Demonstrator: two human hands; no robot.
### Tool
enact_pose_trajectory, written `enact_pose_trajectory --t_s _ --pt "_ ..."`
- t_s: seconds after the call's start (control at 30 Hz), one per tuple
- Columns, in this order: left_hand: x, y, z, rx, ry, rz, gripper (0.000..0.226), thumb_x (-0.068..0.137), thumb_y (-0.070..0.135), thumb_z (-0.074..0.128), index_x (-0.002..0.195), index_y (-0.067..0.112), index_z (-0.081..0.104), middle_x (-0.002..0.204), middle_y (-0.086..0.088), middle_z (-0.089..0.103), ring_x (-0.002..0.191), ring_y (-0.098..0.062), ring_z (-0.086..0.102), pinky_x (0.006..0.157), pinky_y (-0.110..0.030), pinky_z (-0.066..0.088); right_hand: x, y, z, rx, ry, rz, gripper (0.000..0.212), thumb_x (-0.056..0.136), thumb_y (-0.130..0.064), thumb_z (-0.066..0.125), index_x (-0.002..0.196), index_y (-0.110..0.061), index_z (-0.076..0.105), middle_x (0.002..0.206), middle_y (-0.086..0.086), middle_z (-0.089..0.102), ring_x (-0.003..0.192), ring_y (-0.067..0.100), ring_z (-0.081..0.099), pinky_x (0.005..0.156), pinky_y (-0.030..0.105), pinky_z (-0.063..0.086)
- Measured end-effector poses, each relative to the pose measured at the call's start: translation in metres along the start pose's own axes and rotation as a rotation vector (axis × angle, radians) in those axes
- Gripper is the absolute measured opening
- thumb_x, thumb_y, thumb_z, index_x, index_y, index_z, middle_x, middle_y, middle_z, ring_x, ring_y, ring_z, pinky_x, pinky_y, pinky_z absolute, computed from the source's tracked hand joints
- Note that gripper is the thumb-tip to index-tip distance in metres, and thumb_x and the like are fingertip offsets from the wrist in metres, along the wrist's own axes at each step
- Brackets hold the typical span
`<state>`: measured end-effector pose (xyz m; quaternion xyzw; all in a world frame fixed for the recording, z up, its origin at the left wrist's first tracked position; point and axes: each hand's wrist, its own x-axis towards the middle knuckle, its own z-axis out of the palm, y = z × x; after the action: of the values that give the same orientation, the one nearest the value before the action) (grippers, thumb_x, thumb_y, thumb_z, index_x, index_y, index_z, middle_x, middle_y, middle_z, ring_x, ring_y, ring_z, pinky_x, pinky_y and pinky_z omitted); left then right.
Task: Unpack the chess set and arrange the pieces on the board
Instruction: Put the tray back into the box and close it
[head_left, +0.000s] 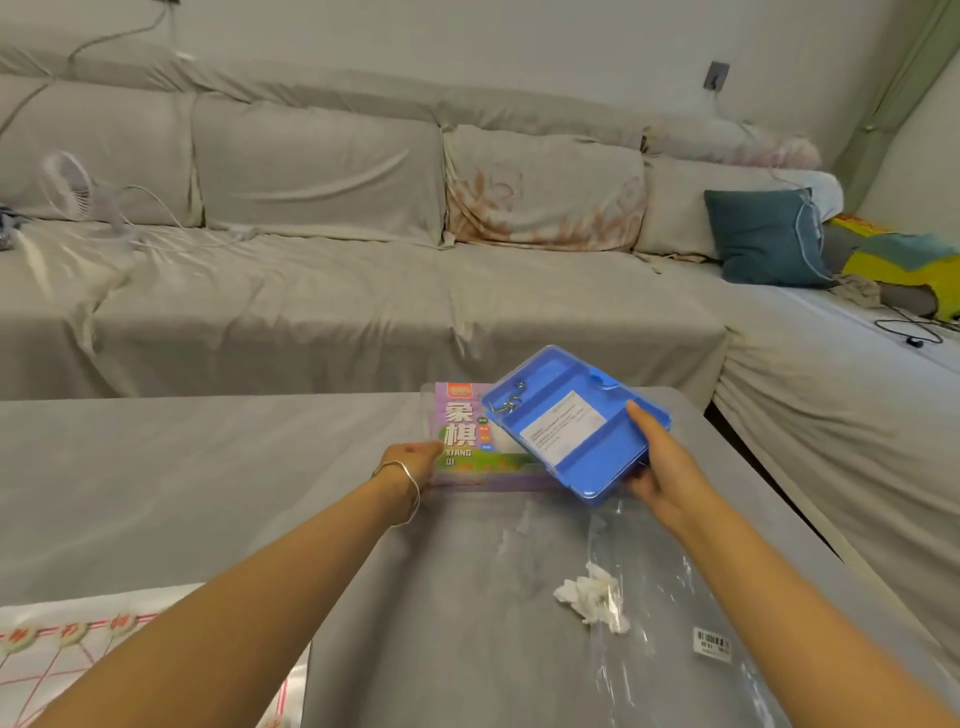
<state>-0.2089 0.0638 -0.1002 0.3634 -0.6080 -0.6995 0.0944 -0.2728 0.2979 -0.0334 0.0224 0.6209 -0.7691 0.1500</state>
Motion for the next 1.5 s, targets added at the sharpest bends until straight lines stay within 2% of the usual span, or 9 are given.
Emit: enact_pose_trajectory --t_s 0.13,0.4,0.63,0.8,0.97,1.17,1.3,1.37,1.5 --pt "-0.013 0.018 -0.033 -0.171 0.005 -0.021 0.024 0.094 0.023 0.052 0.113 0.011 0.045 0.112 -0.012 0.05 0.065 -0.025 0.058 0.038 -0.024 0.051 -0.009 -0.009 0.0 0.072 0.009 -0.028 0.013 0.092 -0.03 0.055 0.099 -0.02 0.059 0.102 0.001 0.066 0.09 0.014 0.063 0.069 0.032 0.05" --pt "-0.083 0.043 -0.149 -0.257 -0.027 0.092 0.03 0.091 0.029 0.055 0.116 0.013 0.047 0.105 -0.011 0.063 0.082 -0.028 0.066 0.055 -0.025 0.058 -0.068 -0.03 0.035 -0.061 -0.13 -0.064 0.017 0.091 -0.033 0.055 0.103 -0.022 0.06 0.104 0.002 0.068 0.093 0.018 0.065 0.08 0.044 0.053" --pt "-0.162 0.042 -0.24 -0.216 -0.009 0.118 0.036 0.09 0.032 0.056 0.119 0.011 0.053 0.114 -0.009 0.063 0.085 -0.02 0.063 0.061 -0.025 0.051 -0.148 -0.028 0.098 -0.113 -0.332 -0.131 0.019 0.092 -0.033 0.052 0.109 -0.028 0.059 0.1 -0.003 0.071 0.09 0.016 0.069 0.063 0.038 0.055" --pt "-0.209 0.039 -0.287 -0.139 -0.024 0.139 0.042 0.093 0.049 0.041 0.116 0.017 0.054 0.117 -0.009 0.061 0.1 -0.027 0.062 0.089 -0.04 0.05 -0.2 -0.025 0.141 -0.206 -0.452 -0.143 0.024 0.093 -0.033 0.051 0.116 -0.025 0.057 0.104 -0.001 0.07 0.091 0.015 0.068 0.065 0.032 0.057" --pt "-0.25 0.028 -0.321 -0.096 -0.045 0.134 0.049 0.092 0.052 0.039 0.118 0.015 0.055 0.112 -0.008 0.061 0.087 -0.02 0.065 0.076 -0.034 0.05 -0.237 -0.019 0.176 -0.33 -0.513 -0.144 0.044 0.087 -0.04 0.058 0.128 -0.023 0.05 0.117 0.003 0.066 0.106 0.022 0.064 0.07 0.03 0.056" --pt "-0.279 0.017 -0.336 -0.138 -0.046 0.105 0.052 0.088 0.049 0.049 0.107 0.003 0.064 0.089 -0.012 0.071 0.065 -0.021 0.069 0.054 -0.026 0.053 -0.277 -0.007 0.206 -0.478 -0.595 -0.207 0.028 0.088 -0.033 0.06 0.114 -0.027 0.054 0.108 -0.002 0.067 0.09 0.01 0.068 0.062 0.024 0.055" --pt "-0.289 0.01 -0.344 -0.167 -0.073 0.1 0.041 0.081 0.039 0.063 0.104 0.005 0.064 0.09 -0.016 0.071 0.054 -0.02 0.063 0.053 -0.027 0.054 -0.293 -0.006 0.21 -0.591 -0.64 -0.219 0.03 0.086 -0.035 0.061 0.114 -0.024 0.056 0.107 0.0 0.067 0.092 0.011 0.067 0.063 0.023 0.055" --pt "-0.293 0.003 -0.349 -0.15 -0.103 0.1 0.036 0.078 0.034 0.067 0.102 0.007 0.065 0.085 -0.013 0.071 0.049 -0.017 0.059 0.053 -0.026 0.053 -0.295 -0.009 0.209 -0.751 -0.624 -0.321 0.029 0.084 -0.037 0.064 0.109 -0.024 0.059 0.105 -0.004 0.066 0.096 0.012 0.065 0.068 0.022 0.054" --pt "-0.292 -0.005 -0.358 -0.123 -0.144 0.095 0.056 0.064 0.04 0.075 0.107 0.006 0.066 0.081 -0.013 0.064 0.052 -0.021 0.052 0.051 -0.024 0.049 -0.293 -0.013 0.204 -1.13 -0.533 -0.612 0.039 0.074 -0.041 0.074 0.108 -0.028 0.06 0.115 -0.007 0.045 0.103 0.009 0.044 0.086 0.022 0.035"
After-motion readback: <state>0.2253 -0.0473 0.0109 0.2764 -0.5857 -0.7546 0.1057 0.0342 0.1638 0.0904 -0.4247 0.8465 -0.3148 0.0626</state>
